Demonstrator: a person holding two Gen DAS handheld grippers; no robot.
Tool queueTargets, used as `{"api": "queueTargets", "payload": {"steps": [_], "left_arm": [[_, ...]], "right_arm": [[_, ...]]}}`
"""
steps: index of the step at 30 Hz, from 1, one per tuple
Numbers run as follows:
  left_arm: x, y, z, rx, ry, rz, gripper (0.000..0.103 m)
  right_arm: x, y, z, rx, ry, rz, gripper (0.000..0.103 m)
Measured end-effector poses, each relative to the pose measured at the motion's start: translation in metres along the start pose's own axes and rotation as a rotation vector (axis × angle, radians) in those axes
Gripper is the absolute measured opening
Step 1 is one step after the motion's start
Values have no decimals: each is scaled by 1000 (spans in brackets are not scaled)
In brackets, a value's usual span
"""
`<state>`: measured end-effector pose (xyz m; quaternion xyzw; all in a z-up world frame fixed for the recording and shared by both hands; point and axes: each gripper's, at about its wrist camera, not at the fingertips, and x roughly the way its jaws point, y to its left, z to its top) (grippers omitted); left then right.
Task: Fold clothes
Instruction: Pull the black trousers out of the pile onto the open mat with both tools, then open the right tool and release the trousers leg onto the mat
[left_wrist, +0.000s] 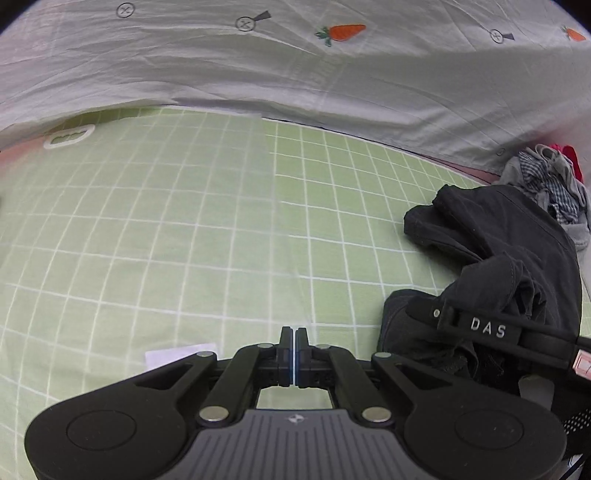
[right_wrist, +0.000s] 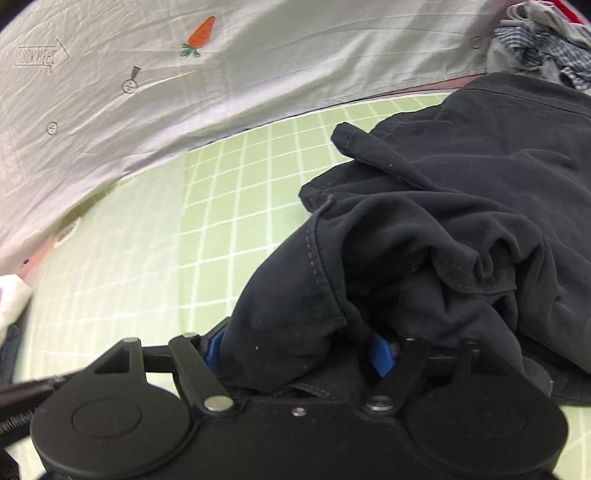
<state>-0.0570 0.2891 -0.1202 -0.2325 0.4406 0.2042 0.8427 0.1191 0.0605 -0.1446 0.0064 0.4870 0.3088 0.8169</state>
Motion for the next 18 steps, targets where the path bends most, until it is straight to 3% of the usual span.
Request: {"api": "queueTargets", "payload": {"steps": [3, 5, 11, 13, 17, 18], "left_arm": [[-7, 9, 0, -41, -4, 5, 0], [-11, 3, -1, -37, -18, 10, 0], [-15, -25, -8, -42, -40, 23, 3], [-16, -38, -13, -42, -40, 29, 11], [-16, -65, -24, -26, -35, 36, 18], [-16, -71, -28, -23, -34, 39, 25]], "right_arm": [[0, 7, 8, 67, 30, 33, 80], [-15, 3, 2, 86, 37, 40, 82], [-79, -37, -21, 183, 40, 174, 85], [-99, -47, -29, 181, 26, 182, 90], [-129, -65, -34, 125, -45, 124, 91], [-131, -73, -34, 112, -58, 99, 91]]}}
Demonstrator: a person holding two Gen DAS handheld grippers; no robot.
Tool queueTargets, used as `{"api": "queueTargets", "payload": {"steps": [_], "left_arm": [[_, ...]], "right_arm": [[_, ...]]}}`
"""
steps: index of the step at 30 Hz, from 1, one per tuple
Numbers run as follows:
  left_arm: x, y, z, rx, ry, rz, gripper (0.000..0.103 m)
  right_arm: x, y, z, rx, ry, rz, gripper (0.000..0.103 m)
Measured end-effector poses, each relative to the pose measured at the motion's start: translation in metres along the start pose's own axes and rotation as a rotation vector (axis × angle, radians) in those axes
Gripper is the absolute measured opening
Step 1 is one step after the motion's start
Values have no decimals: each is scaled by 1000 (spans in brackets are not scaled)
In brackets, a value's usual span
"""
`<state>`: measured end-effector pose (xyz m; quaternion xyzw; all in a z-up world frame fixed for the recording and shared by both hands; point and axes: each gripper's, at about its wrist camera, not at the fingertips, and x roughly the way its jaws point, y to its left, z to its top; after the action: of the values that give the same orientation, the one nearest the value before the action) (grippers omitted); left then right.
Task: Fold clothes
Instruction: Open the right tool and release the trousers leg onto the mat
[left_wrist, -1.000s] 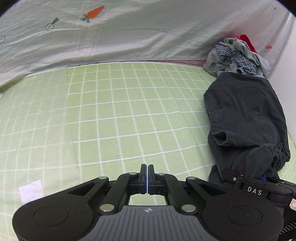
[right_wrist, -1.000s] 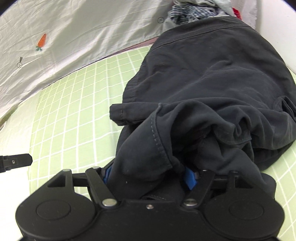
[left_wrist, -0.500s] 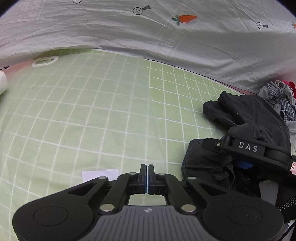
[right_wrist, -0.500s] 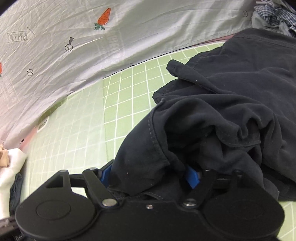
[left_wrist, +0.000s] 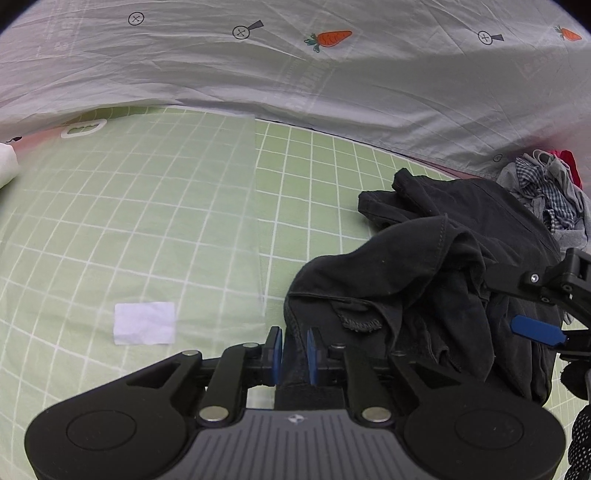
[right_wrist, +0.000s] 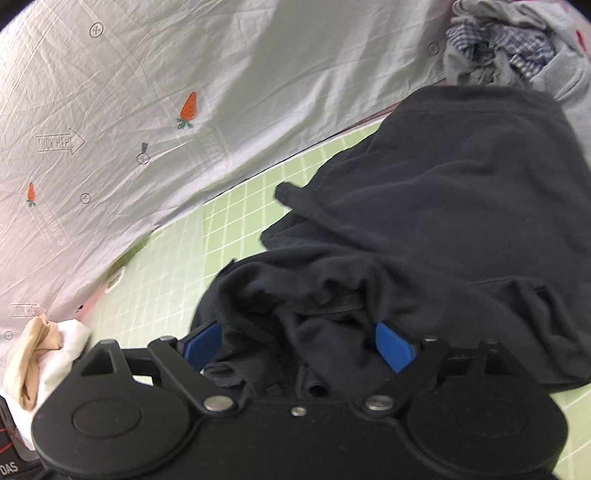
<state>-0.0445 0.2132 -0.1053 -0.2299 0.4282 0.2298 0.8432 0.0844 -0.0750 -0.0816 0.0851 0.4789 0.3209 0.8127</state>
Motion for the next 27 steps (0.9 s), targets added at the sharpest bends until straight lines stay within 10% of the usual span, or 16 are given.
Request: {"api": "queueTargets", "payload": {"steps": [6, 14, 27], "left_arm": [[4, -38, -18, 16, 3, 4, 54], [29, -83, -28, 27, 25, 14, 67], [66, -106, -14, 91, 75, 106, 89]], "right_arm": [[10, -50, 18, -16, -33, -154, 95], [25, -121, 34, 4, -37, -374, 100], [76, -168, 66, 59, 11, -393, 102]]}}
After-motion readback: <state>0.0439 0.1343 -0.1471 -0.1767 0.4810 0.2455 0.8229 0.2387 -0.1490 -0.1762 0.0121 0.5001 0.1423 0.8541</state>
